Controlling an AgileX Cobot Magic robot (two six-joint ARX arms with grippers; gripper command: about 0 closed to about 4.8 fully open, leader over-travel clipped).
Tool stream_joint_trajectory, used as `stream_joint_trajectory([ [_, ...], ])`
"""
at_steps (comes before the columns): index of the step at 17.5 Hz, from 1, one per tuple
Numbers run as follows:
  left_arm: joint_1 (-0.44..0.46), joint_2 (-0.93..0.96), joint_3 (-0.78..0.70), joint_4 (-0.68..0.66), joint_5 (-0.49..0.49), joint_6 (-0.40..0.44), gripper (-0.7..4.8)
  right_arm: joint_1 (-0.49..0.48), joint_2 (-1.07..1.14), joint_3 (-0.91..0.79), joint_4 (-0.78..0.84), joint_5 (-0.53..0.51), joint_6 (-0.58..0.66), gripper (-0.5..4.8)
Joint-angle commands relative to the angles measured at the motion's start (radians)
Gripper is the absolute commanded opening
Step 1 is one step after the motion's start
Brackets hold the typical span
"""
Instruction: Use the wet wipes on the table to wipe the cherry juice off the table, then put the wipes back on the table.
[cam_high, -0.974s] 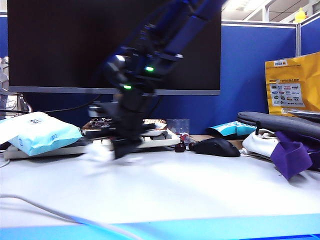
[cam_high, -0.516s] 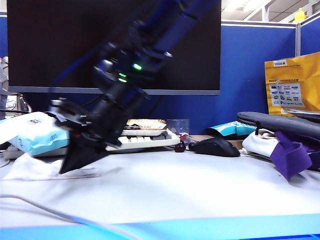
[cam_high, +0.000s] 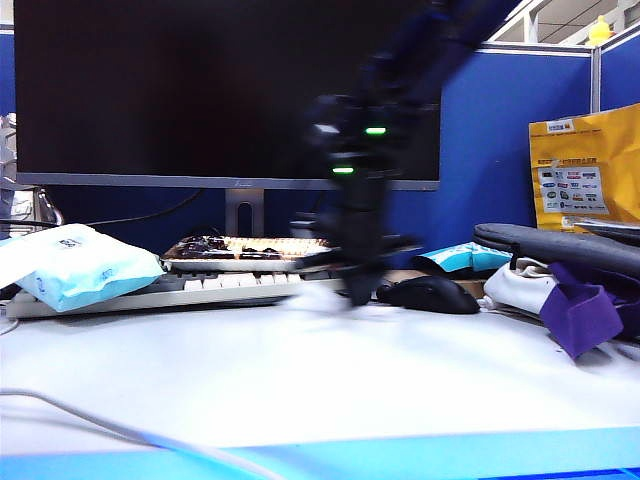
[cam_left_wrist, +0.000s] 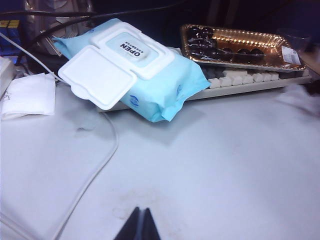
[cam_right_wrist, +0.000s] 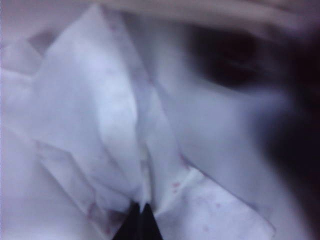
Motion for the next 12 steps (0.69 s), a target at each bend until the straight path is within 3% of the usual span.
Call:
stream_joint_trajectory([
  [1, 0.0, 0.001, -0.001, -0.008, 0.004, 0.001, -0.03, 0.006, 0.036, -0.025, -0.201, -0.193, -0.057, -0.01],
  [4, 0.0, 0.001, -0.001, -0.008, 0.004, 0.001, -0.03, 0.089, 0.036, -0.025, -0.211, -0.475, -0.141, -0.01],
  [7, 0.0, 0.001, -0.001, -0.008, 0.004, 0.001, -0.04, 0.23, 0.036, -0.025, -0.117, -0.615, -0.208, -0.01],
  [8, 0.0, 0.001, -0.001, -0.008, 0.004, 0.001, -0.03, 0.253, 0.037, -0.025, -0.093, -0.593, -0.204, -0.01],
  [10, 0.0, 0.001, -0.001, -0.008, 0.004, 0.001, -0.03, 0.311, 0.043, -0.025, -0.005, -0.346, -0.18, -0.01],
  [11, 0.0, 0.001, -0.001, -0.008, 0.004, 0.001, -0.04, 0.327, 0.056, -0.025, 0.074, -0.168, -0.18, -0.01],
  [12, 0.0, 0.001, -0.001, -0.008, 0.004, 0.001, -0.04, 0.325, 0.066, -0.025, 0.138, -0.078, -0.18, -0.01],
])
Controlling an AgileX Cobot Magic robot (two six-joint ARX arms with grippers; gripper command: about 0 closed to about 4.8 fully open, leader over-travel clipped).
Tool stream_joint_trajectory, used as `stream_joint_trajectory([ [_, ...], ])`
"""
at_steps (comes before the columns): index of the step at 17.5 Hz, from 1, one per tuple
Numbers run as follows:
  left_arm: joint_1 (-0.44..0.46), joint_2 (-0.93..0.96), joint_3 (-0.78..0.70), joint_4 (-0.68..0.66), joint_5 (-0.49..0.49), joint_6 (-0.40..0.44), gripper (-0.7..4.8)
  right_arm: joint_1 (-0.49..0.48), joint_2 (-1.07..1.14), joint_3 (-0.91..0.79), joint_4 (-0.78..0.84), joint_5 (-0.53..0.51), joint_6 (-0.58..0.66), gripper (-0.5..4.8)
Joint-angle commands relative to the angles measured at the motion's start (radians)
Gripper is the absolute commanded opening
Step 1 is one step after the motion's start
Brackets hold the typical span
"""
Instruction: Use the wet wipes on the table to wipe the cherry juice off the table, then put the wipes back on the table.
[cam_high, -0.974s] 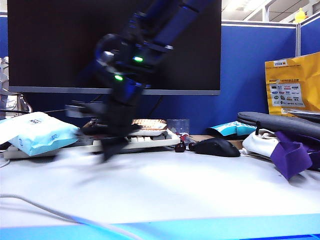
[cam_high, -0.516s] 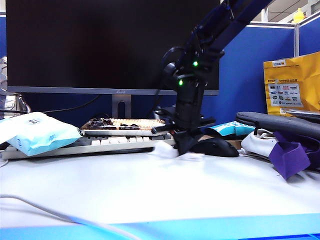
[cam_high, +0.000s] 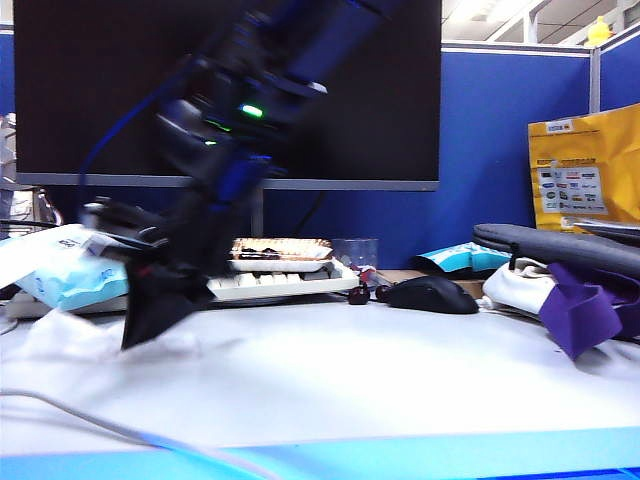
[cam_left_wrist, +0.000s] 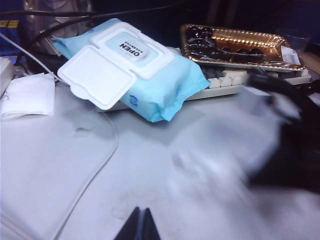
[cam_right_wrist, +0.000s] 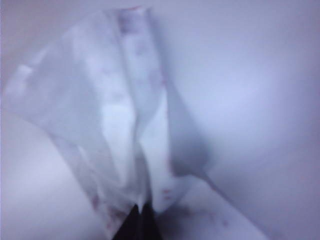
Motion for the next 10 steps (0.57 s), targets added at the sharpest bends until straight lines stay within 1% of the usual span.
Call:
stream_joint_trajectory([
  [1, 0.0, 0.001, -0.001, -0.009, 0.004, 0.001, -0.03, -0.019, 0.054, -0.02, 0.13, 0.352, 0.013, -0.01],
  [2, 0.001, 0.001, -0.001, -0.008, 0.004, 0.001, -0.04, -0.032, 0.061, -0.02, 0.181, 0.402, 0.021, -0.01],
  [4, 0.001, 0.001, -0.001, -0.008, 0.004, 0.001, -0.03, -0.064, 0.064, -0.019, 0.199, 0.37, 0.035, -0.01],
  [6, 0.001, 0.001, -0.001, -0.008, 0.004, 0.001, -0.04, -0.082, 0.065, -0.011, 0.132, 0.218, 0.034, -0.01],
  [9, 0.001, 0.001, -0.001, -0.008, 0.004, 0.001, -0.03, -0.075, 0.064, -0.008, -0.01, -0.274, 0.011, -0.01],
  [10, 0.001, 0.001, -0.001, -0.008, 0.004, 0.001, -0.03, -0.062, 0.064, -0.008, -0.041, -0.295, 0.005, -0.01],
])
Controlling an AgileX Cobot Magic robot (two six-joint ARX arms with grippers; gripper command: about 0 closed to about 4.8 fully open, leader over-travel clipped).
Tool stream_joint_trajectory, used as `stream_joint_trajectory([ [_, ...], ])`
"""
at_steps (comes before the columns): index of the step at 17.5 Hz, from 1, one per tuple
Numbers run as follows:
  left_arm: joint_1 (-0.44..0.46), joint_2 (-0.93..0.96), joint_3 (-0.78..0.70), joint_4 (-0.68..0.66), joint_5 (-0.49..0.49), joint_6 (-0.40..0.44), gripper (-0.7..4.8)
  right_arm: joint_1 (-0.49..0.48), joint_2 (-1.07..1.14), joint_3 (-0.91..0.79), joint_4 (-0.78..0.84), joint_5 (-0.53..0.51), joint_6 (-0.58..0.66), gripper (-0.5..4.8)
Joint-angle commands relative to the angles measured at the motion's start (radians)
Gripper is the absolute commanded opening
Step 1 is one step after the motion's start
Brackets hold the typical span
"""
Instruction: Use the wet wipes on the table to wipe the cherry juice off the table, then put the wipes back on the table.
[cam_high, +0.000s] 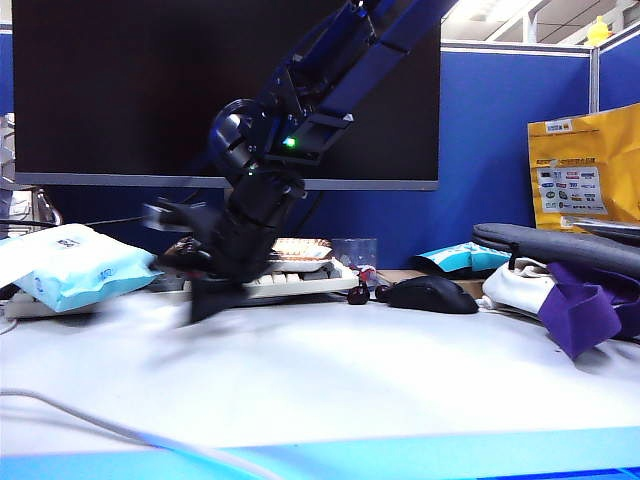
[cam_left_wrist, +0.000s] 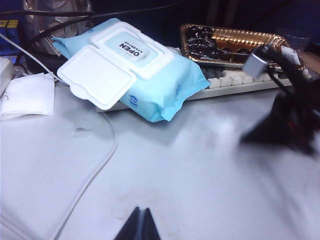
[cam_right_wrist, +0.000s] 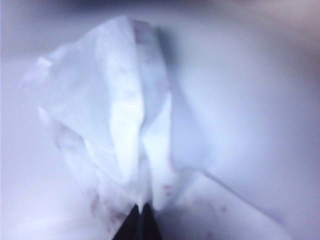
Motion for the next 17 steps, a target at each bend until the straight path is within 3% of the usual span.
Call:
stream_joint_trajectory([
  [1, 0.0, 0.001, -0.001, -0.008, 0.004, 0.001, -0.03, 0.047, 0.026, -0.019, -0.184, -0.134, -0.017, -0.01],
  [3, 0.0, 0.001, -0.001, -0.008, 0.004, 0.001, -0.04, 0.045, 0.026, -0.019, -0.184, 0.084, 0.006, -0.01],
  [4, 0.0, 0.001, -0.001, -0.008, 0.004, 0.001, -0.03, 0.027, 0.026, -0.019, -0.193, 0.283, 0.051, -0.01],
  [5, 0.0, 0.001, -0.001, -0.008, 0.004, 0.001, -0.04, -0.005, 0.025, -0.018, -0.228, 0.385, 0.091, -0.01],
  [7, 0.0, 0.001, -0.001, -0.008, 0.004, 0.001, -0.04, -0.069, 0.025, 0.002, -0.341, 0.443, 0.128, -0.01],
  [10, 0.0, 0.001, -0.001, -0.008, 0.004, 0.001, -0.03, -0.174, 0.022, 0.055, -0.602, 0.481, 0.148, -0.01],
  [14, 0.0, 0.001, -0.001, -0.008, 0.004, 0.001, -0.03, -0.202, -0.014, 0.083, -0.82, 0.47, 0.172, -0.01],
  [17, 0.0, 0.001, -0.001, -0.008, 0.004, 0.001, -0.04, -0.174, -0.043, 0.08, -0.851, 0.32, 0.166, -0.01],
])
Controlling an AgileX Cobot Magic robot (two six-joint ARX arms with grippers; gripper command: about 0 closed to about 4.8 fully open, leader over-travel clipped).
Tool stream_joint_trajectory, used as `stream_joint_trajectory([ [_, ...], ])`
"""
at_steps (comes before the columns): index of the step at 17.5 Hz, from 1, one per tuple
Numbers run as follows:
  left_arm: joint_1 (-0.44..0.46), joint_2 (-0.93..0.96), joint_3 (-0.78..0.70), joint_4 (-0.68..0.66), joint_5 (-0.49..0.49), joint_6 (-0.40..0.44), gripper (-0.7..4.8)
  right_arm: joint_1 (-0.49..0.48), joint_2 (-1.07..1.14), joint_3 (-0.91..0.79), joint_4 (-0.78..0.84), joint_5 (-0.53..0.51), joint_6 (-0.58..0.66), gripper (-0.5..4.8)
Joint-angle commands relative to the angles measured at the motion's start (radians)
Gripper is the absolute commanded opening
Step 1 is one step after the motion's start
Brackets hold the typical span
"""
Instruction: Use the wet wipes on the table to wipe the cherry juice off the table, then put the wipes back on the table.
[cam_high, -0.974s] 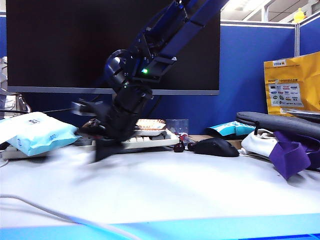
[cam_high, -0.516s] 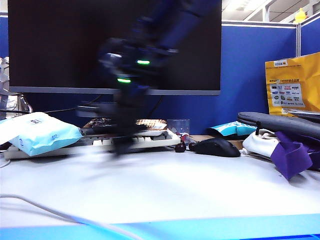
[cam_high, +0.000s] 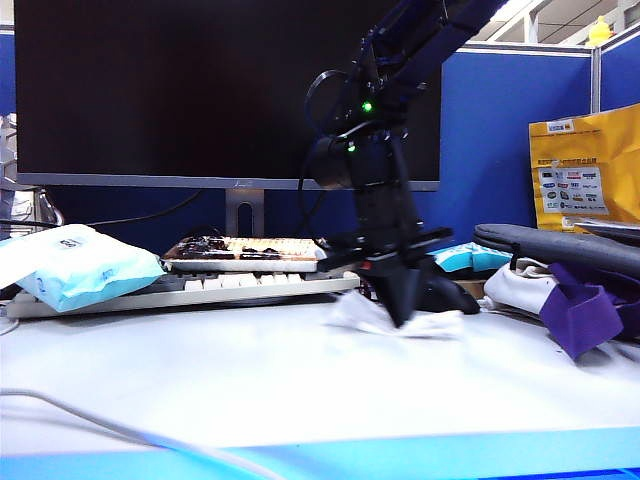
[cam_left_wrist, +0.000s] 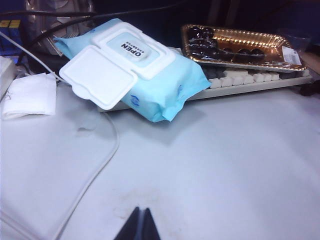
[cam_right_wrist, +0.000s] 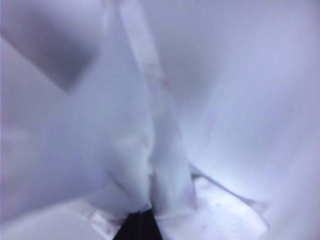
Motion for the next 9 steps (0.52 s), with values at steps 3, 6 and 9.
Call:
stream_joint_trajectory([
  [3, 0.0, 0.001, -0.001, -0.008, 0.004, 0.001, -0.04, 0.054, -0.004, -0.012, -0.087, -0.523, -0.038, -0.01],
  [6, 0.0, 0.001, -0.001, -0.008, 0.004, 0.001, -0.03, 0.075, -0.004, -0.012, -0.086, -0.62, -0.058, -0.01],
  [9, 0.0, 0.001, -0.001, -0.008, 0.004, 0.001, -0.04, 0.079, -0.003, -0.013, -0.087, -0.248, -0.032, -0.01],
])
